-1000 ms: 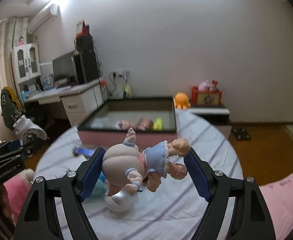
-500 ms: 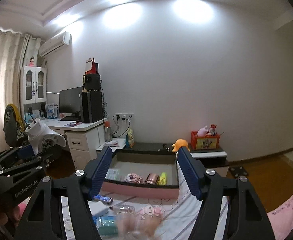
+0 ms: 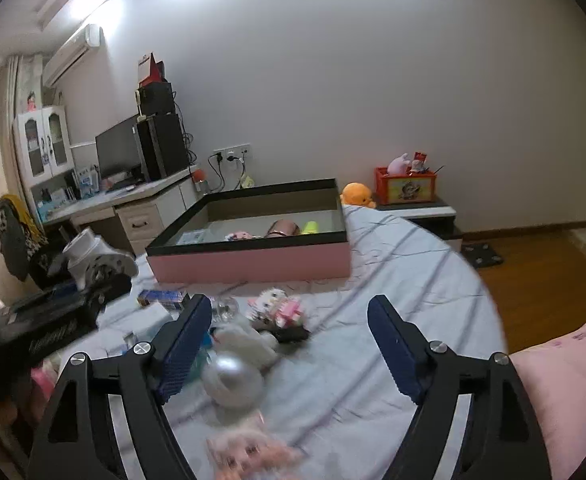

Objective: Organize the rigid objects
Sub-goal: 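Lift the plug adapter and doll with both tools toward the pink box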

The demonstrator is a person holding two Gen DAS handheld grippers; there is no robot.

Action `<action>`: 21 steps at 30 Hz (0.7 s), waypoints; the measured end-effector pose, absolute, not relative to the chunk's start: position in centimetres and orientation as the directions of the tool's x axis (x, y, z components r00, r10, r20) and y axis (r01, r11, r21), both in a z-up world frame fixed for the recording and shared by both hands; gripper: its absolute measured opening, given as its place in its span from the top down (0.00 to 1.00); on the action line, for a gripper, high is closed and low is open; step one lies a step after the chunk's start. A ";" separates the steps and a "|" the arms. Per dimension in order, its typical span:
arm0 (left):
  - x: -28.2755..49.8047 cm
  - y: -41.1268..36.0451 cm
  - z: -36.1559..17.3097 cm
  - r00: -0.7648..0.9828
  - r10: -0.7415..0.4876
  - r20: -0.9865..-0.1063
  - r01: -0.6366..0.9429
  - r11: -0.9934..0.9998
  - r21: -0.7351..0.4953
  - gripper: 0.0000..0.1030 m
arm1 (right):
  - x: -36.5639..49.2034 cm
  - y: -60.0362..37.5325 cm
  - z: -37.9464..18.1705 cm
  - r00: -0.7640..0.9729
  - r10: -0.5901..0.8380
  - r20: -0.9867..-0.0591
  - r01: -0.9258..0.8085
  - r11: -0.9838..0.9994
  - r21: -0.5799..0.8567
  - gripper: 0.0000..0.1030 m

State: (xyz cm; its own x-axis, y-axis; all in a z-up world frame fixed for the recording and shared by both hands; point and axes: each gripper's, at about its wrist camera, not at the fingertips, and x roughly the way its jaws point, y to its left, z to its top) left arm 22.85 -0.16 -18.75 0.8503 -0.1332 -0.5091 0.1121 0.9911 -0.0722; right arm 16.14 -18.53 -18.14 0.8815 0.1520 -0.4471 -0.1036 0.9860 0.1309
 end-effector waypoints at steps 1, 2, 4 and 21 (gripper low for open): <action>22.5 -0.2 -18.7 0.853 -0.130 -0.505 0.113 0.991 -0.065 0.51 | 15.7 -18.4 -18.6 0.866 0.162 -0.474 -0.116 0.985 0.124 0.20; 22.1 -0.3 -18.5 0.853 -0.134 -0.504 0.117 0.991 -0.065 0.51 | 15.2 -18.6 -19.3 0.851 0.171 -0.497 -0.128 0.985 0.119 0.20; 21.7 -0.1 -18.3 0.851 -0.136 -0.506 0.123 0.991 -0.060 0.51 | 14.7 -18.1 -21.0 0.817 0.181 -0.548 -0.148 0.984 0.104 0.20; 19.2 -0.3 -17.0 0.852 -0.134 -0.507 0.140 0.990 -0.026 0.51 | 14.1 -17.6 -24.1 0.755 0.262 -0.601 -0.246 0.963 0.111 0.41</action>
